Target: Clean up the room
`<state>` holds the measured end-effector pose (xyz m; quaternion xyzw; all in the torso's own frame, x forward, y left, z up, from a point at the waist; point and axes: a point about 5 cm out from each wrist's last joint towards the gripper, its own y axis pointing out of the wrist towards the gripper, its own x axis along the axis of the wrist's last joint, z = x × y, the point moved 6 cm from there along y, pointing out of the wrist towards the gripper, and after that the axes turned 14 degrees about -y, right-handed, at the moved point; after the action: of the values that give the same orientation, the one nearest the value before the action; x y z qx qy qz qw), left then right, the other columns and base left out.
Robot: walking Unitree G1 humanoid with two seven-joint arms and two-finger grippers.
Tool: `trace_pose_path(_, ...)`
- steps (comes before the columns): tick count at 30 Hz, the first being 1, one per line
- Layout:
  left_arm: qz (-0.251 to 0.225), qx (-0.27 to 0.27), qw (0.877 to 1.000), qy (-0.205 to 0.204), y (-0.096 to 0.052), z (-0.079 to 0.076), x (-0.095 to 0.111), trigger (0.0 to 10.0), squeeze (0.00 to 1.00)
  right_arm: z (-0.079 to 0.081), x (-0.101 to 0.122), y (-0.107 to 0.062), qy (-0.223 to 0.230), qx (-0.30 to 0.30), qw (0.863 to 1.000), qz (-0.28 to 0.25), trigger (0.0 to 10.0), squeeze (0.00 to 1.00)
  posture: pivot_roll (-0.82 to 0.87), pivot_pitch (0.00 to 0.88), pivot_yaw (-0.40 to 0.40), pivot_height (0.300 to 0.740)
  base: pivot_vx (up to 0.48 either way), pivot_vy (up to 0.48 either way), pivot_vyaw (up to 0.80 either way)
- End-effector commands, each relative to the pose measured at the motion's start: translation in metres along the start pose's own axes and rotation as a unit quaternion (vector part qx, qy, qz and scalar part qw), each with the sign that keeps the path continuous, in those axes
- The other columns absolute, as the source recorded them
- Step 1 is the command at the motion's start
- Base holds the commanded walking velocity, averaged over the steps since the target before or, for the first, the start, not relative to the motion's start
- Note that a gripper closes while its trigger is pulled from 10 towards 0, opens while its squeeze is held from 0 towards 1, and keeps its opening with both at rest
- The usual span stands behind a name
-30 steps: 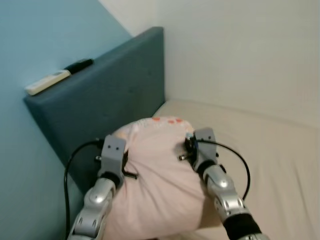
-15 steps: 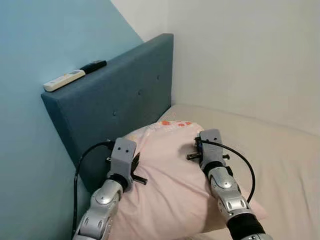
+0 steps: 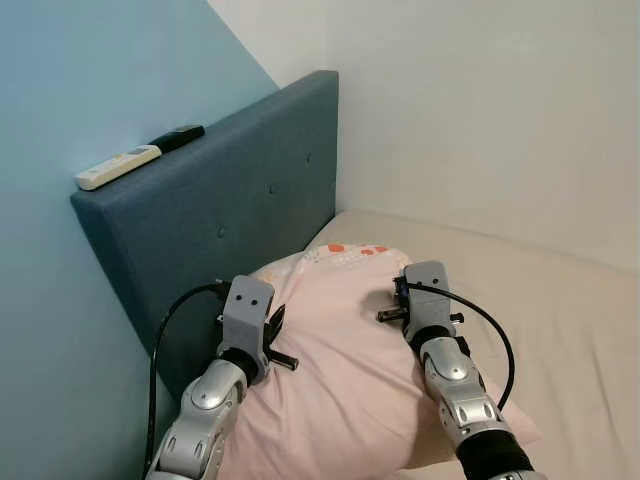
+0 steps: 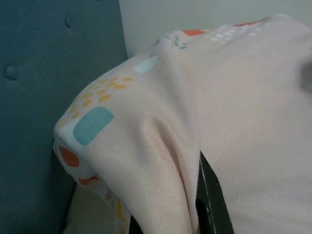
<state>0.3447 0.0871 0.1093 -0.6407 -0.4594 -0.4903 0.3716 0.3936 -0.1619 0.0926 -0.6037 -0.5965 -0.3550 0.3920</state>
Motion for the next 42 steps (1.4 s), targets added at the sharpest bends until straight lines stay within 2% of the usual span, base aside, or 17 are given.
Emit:
trace_pose_path(1,-0.027,0.011,1.000,0.001,-0.001,0.008,0.012,10.0,0.00,-0.016,0.006,0.002,0.008,-0.035,0.999,-0.013,10.0,0.00,-0.03,0.000,0.013,0.740,0.364,0.000,0.00)
trace_pose_path(29,-0.020,0.025,0.999,0.018,-0.003,0.013,0.009,10.0,0.00,-0.007,0.005,0.001,0.020,-0.012,1.000,-0.011,10.0,0.00,-0.02,0.000,0.012,0.740,0.013,0.000,0.00)
trace_pose_path(30,-0.016,0.029,0.999,0.020,-0.003,0.015,0.005,10.0,0.00,0.000,0.002,0.000,0.022,0.006,1.000,-0.007,10.0,0.00,-0.02,0.000,0.011,0.740,0.000,0.000,0.00)
trace_pose_path(32,0.009,0.045,0.999,0.023,-0.007,0.023,-0.014,10.0,0.00,0.024,-0.014,-0.006,0.007,0.064,0.998,0.016,10.0,0.00,-0.02,0.000,0.011,0.740,0.000,0.000,0.00)
trace_pose_path(33,0.009,0.045,0.999,0.023,-0.007,0.023,-0.014,10.0,0.00,0.024,-0.014,-0.006,0.007,0.064,0.998,0.016,10.0,0.00,-0.02,0.000,0.011,0.740,0.000,0.000,0.00)
trace_pose_path(34,0.022,0.052,0.998,0.022,-0.009,0.027,-0.024,10.0,0.00,0.033,-0.024,-0.011,-0.002,0.082,0.996,0.032,10.0,0.00,-0.02,0.000,0.008,0.740,0.000,0.000,0.00)
trace_pose_path(35,0.022,0.052,0.998,0.022,-0.009,0.027,-0.024,10.0,0.00,0.033,-0.024,-0.011,-0.002,0.082,0.996,0.032,10.0,0.00,-0.02,0.000,0.008,0.740,0.000,0.000,0.00)
trace_pose_path(36,0.044,0.062,0.997,0.028,-0.013,0.033,-0.039,10.0,0.00,0.039,-0.038,-0.016,-0.015,0.090,0.994,0.055,10.0,0.00,-0.02,0.000,0.009,0.740,0.000,0.000,0.00)
trace_pose_path(37,0.044,0.062,0.997,0.028,-0.013,0.033,-0.039,10.0,0.00,0.039,-0.038,-0.016,-0.015,0.090,0.994,0.055,10.0,0.00,-0.02,0.000,0.009,0.740,0.000,0.000,0.00)
trace_pose_path(38,0.058,0.068,0.995,0.032,-0.015,0.036,-0.049,10.0,0.00,0.041,-0.046,-0.019,-0.023,0.092,0.993,0.070,10.0,0.00,-0.02,0.000,0.010,0.740,0.000,0.000,0.00)
trace_pose_path(40,0.076,0.072,0.994,0.038,-0.020,0.040,-0.062,10.0,0.00,0.037,-0.060,-0.024,-0.031,0.075,0.992,0.093,10.0,0.00,-0.02,0.000,0.015,0.740,0.000,0.000,0.00)
trace_pose_path(42,0.077,0.069,0.994,0.036,-0.021,0.040,-0.063,10.0,0.00,0.033,-0.064,-0.026,-0.031,0.063,0.993,0.098,10.0,0.00,-0.02,0.000,0.016,0.740,0.000,0.000,0.00)
